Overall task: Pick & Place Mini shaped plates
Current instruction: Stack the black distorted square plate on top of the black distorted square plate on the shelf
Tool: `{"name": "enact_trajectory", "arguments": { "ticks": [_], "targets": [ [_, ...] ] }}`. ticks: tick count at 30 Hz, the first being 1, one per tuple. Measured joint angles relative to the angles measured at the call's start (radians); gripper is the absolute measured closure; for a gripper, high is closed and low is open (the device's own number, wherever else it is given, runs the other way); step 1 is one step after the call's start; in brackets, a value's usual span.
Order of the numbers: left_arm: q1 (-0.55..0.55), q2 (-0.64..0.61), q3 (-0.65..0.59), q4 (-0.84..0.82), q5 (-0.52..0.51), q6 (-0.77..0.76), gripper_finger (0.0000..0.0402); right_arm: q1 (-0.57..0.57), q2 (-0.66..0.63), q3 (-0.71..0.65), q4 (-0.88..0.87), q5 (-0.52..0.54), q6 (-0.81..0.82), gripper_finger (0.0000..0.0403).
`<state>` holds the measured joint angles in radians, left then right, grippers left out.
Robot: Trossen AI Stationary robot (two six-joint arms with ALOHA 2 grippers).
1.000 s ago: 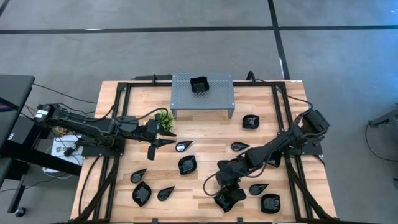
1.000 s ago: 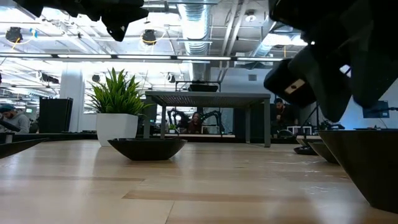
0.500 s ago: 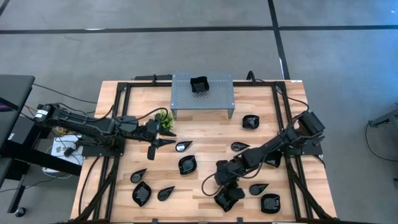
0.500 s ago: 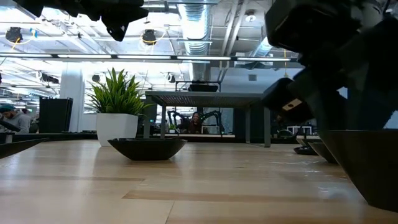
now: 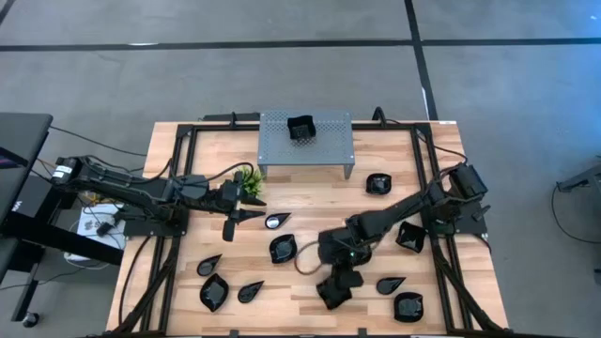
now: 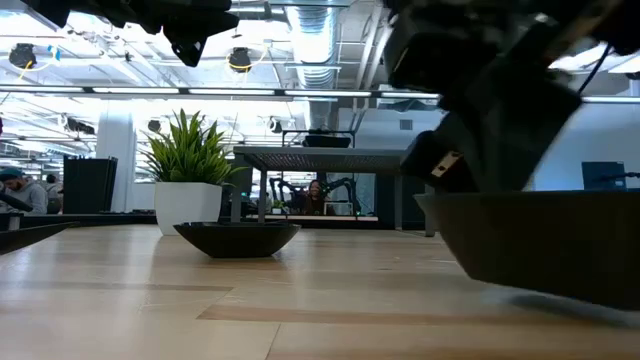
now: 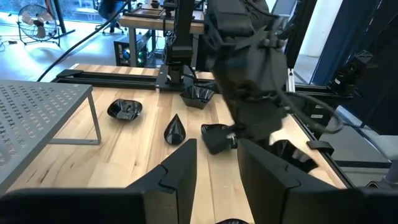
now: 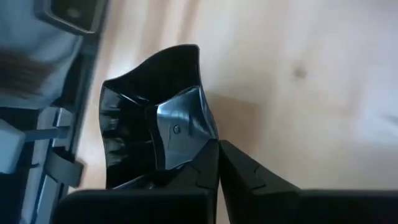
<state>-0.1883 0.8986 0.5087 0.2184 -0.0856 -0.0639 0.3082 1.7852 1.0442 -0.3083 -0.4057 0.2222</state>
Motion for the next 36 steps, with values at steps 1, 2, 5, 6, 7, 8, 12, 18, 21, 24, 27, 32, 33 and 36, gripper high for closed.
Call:
{"name": "enact_trajectory", "arguments": {
  "ticks": [1,2,5,6,7,8,12,18,21,24,27,32,33,36],
  "targets": [
    [0.0,0.0,0.0,0.0,0.0,0.0,0.0284,-0.017,-0.005,0.017,-0.047,-0.002,-0.021,0.0396],
    [0.0,0.0,0.0,0.0,0.0,0.0,0.0284,-0.034,-0.01,0.036,-0.099,-0.004,-0.046,0.0396],
    [0.0,0.0,0.0,0.0,0.0,0.0,0.0284,-0.091,-0.031,0.101,-0.232,0.012,-0.131,0.0399],
    [0.0,0.0,0.0,0.0,0.0,0.0,0.0284,-0.11,-0.043,0.121,-0.28,0.029,-0.165,0.04],
    [0.0,0.0,0.0,0.0,0.0,0.0,0.0284,-0.128,-0.055,0.142,-0.301,0.048,-0.2,0.04],
    [0.0,0.0,0.0,-0.001,0.0,0.0,0.0284,-0.146,-0.073,0.162,-0.316,0.076,-0.244,0.04],
    [0.0,0.0,0.0,-0.002,0.0,0.011,0.0284,-0.223,-0.16,0.228,-0.339,0.221,-0.438,0.0401],
    [0.0,0.0,0.0,-0.001,0.0,0.014,0.0284,-0.392,-0.268,0.266,-0.136,0.462,-0.544,0.0401],
    [0.0,0.0,0.0,-0.001,0.0,0.015,0.0284,-0.488,-0.286,0.288,-0.062,0.484,-0.6,0.0402],
    [0.0,0.0,0.0,-0.001,0.0,0.025,0.0284,-0.583,-0.28,0.337,-0.068,0.486,-0.702,0.0402],
    [0.0,0.0,0.0,-0.001,0.0,0.059,0.0284,-0.665,-0.244,0.419,-0.083,0.486,-0.751,0.0402],
    [0.0,0.0,0.0,0.0,0.0,0.136,0.0284,-0.765,-0.103,0.642,-0.315,0.433,-0.857,0.0402],
    [0.0,0.0,0.0,0.0,0.0,0.143,0.0284,-0.783,-0.069,0.689,-0.367,0.408,-0.868,0.0403],
    [0.0,0.0,0.0,0.0,0.0,0.145,0.0284,-0.832,0.03,0.819,-0.485,0.339,-0.88,0.0403]
  ]
}}
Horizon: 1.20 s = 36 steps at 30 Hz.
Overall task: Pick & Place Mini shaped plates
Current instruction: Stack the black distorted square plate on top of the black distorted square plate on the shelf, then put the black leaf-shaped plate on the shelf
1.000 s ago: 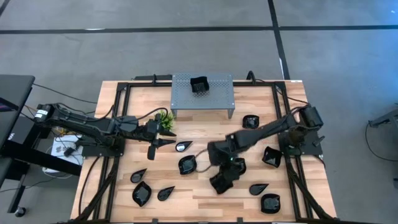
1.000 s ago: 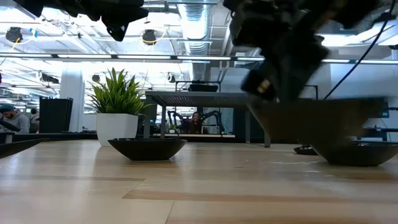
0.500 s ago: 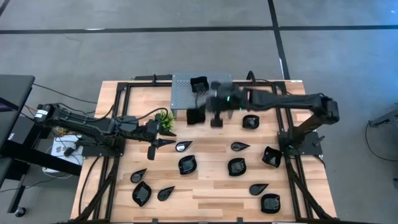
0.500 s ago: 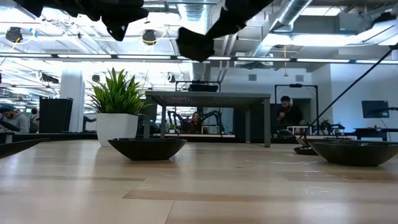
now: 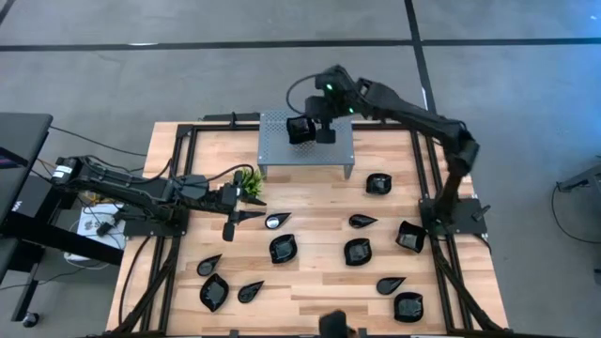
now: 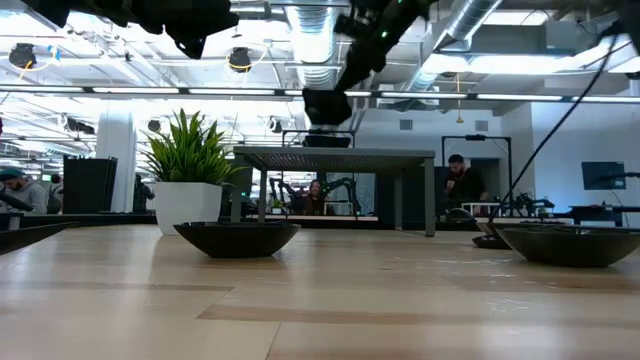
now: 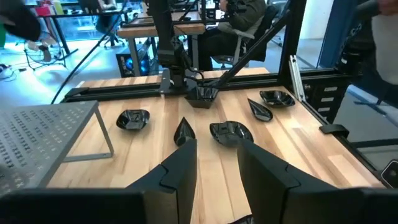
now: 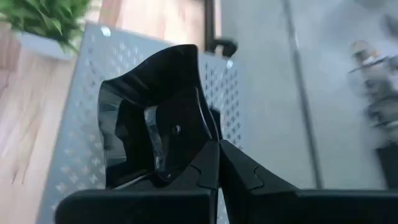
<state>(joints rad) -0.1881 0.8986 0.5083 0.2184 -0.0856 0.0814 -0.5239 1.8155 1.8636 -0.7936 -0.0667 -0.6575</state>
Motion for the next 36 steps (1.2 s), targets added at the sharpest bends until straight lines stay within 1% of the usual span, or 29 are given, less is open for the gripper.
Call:
{"name": "enact_trajectory", "arguments": {
  "ticks": [3,6,11,14,17,19,29,33,36],
  "targets": [
    [0.0,0.0,0.0,0.0,0.0,0.0,0.0284,-0.042,0.083,0.101,-0.047,-0.055,0.0,0.0403],
    [0.0,0.0,0.0,0.0,0.0,0.0,0.0284,-0.061,0.149,0.179,-0.087,-0.065,-0.008,0.0403],
    [0.0,0.0,0.0,0.0,0.0,-0.005,0.0284,-0.062,0.218,0.247,-0.163,-0.087,-0.024,0.0403],
    [0.0,0.0,0.0,0.0,0.0,-0.006,0.0284,-0.058,0.221,0.251,-0.192,-0.085,-0.026,0.0403],
    [0.0,0.0,0.0,0.0,0.0,-0.006,0.0284,-0.048,0.221,0.251,-0.197,-0.045,-0.026,0.0401],
    [0.0,0.0,0.0,0.0,0.0,-0.006,0.0284,-0.045,0.22,0.251,-0.195,-0.04,-0.027,0.0396],
    [0.0,0.0,0.0,0.0,0.0,-0.007,0.0284,-0.031,0.219,0.251,-0.207,-0.038,-0.02,0.0342],
    [0.0,0.0,0.0,0.0,0.0,-0.007,0.0284,-0.011,0.218,0.251,-0.212,-0.038,0.052,0.0332],
    [0.0,0.0,0.0,0.002,0.0,-0.007,0.0284,0.013,0.214,0.251,-0.25,-0.037,0.105,0.0331]
  ]
}}
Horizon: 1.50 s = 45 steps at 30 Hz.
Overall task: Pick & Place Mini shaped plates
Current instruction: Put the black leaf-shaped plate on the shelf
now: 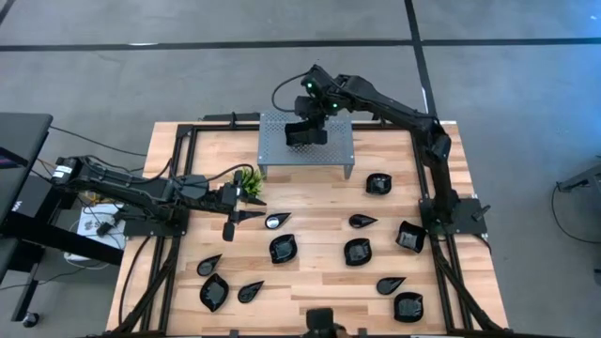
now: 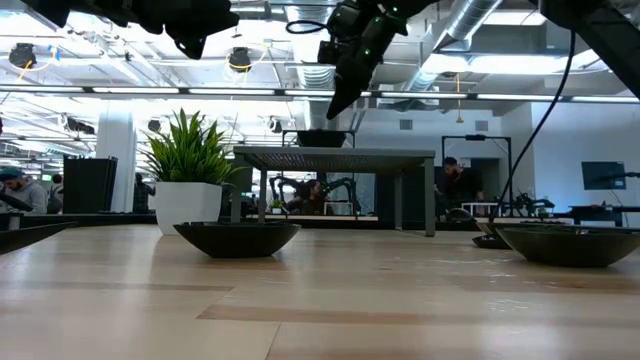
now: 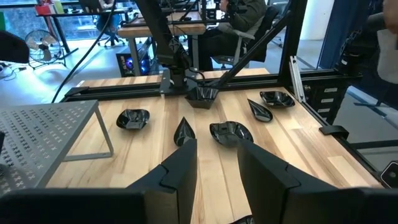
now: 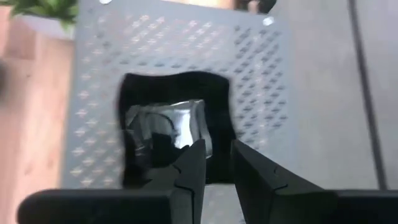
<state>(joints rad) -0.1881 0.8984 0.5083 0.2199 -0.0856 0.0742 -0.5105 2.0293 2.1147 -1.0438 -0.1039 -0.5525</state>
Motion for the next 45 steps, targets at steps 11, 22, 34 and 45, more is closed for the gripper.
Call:
{"name": "enact_trajectory", "arguments": {
  "ticks": [11,22,34,45],
  "targets": [
    [0.0,0.0,0.0,0.011,0.0,0.0,0.0284,0.155,-0.162,0.0,-0.145,0.001,0.14,0.0331],
    [0.0,0.0,0.0,0.018,0.0,0.0,0.0284,0.37,-0.323,-0.1,-0.146,-0.003,0.266,0.033],
    [0.0,0.0,0.0,0.029,0.0,0.0,0.0284,0.484,-0.454,-0.624,0.083,-0.003,0.319,0.033],
    [0.0,0.0,0.0,0.032,0.0,0.0,0.0284,0.524,-0.555,-0.898,0.328,0.0,0.527,0.033]
  ]
}}
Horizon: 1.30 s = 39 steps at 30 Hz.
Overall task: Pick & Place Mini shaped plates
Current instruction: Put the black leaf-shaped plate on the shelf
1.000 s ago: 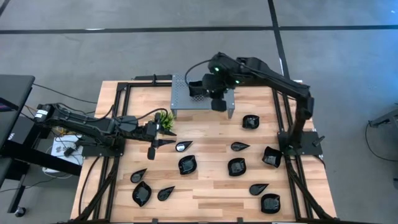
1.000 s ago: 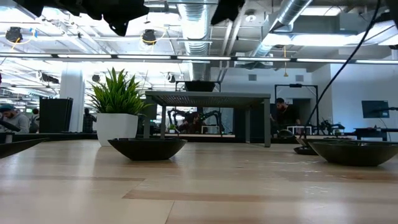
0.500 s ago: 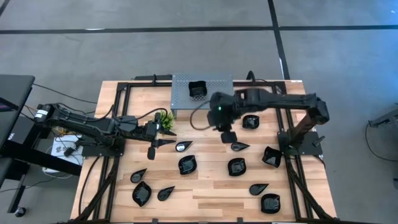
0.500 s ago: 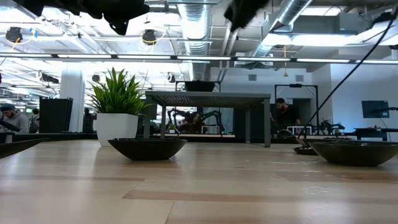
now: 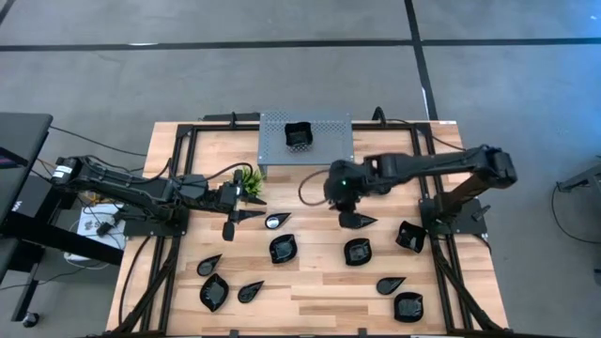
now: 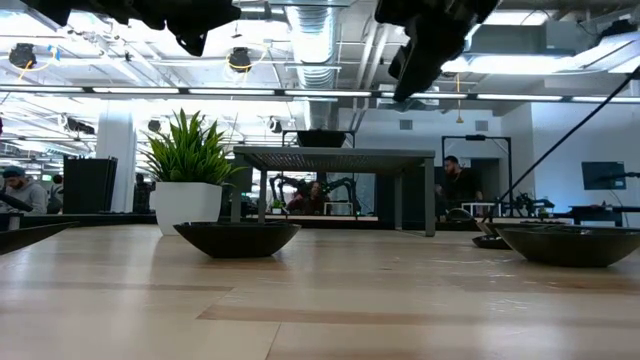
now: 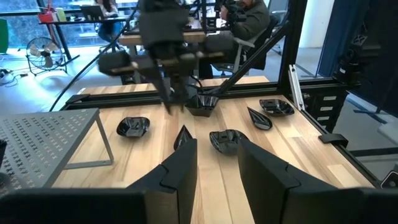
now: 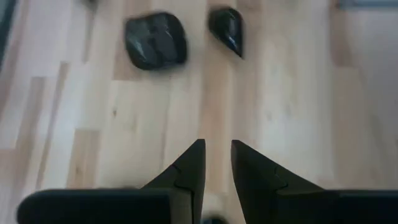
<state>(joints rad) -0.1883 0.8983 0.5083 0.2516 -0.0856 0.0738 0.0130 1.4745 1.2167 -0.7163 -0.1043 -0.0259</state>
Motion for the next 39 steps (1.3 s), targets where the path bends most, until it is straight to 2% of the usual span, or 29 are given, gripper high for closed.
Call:
{"name": "enact_trajectory", "arguments": {
  "ticks": [3,10,39],
  "targets": [
    [0.0,0.0,0.0,0.001,0.0,0.0,0.0284,0.034,-0.005,-0.091,0.124,-0.003,0.004,0.033],
    [0.0,0.0,0.0,0.004,0.0,0.0,0.0284,0.079,-0.004,-0.202,0.179,-0.002,0.111,0.033],
    [0.0,0.0,0.0,0.005,0.0,0.0,0.0284,0.138,-0.004,-0.207,0.194,0.0,0.203,0.033]
  ]
}}
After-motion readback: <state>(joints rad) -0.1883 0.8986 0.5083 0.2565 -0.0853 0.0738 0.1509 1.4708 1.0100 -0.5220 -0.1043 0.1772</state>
